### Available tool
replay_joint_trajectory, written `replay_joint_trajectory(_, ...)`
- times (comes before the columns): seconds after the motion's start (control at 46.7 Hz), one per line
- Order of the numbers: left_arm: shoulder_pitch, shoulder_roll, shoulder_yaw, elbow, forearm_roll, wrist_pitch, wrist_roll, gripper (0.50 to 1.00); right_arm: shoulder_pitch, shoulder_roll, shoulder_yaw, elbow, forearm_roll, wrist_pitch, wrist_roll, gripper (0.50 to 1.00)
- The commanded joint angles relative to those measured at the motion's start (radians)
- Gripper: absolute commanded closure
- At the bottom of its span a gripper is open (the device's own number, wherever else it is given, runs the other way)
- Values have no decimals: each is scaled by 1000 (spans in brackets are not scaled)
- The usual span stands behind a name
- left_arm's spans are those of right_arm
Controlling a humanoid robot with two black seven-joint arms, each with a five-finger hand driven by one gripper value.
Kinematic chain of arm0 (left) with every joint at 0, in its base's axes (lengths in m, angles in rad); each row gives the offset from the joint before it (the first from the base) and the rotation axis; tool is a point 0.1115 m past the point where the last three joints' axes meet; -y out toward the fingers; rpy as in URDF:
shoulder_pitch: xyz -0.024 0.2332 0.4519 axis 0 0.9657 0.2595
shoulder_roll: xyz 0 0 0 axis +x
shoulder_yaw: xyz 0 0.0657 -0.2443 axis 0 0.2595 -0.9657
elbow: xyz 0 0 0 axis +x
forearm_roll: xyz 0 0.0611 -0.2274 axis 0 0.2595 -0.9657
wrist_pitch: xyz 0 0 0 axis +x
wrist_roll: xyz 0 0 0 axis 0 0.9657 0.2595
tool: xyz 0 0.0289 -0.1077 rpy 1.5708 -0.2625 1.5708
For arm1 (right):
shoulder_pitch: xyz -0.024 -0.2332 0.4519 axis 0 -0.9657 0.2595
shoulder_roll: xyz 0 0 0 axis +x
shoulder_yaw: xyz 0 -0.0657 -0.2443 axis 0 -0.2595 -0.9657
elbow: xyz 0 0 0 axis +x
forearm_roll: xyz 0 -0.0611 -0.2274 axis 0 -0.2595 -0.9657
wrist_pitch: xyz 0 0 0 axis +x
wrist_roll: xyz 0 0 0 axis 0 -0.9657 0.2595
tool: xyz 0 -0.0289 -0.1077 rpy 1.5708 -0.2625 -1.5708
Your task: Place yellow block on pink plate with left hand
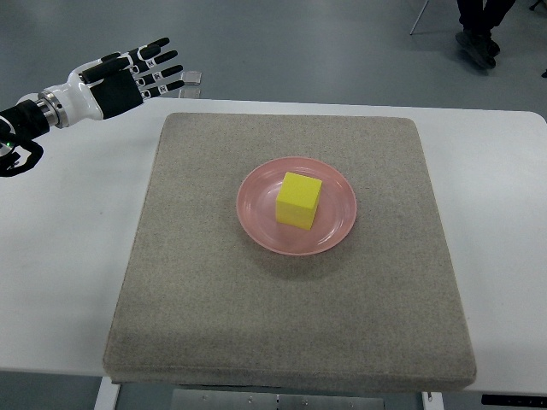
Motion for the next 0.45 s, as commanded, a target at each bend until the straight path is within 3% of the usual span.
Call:
replay_joint_trajectory(0.0, 0, 5, 0, 1, 0, 0, 0, 506, -2, 0, -3, 1, -4, 0, 1, 576)
replay_joint_trajectory(0.428, 11, 5, 0, -1, 3, -3, 0, 506, -3, 0, -6, 10, -13, -3, 7, 576)
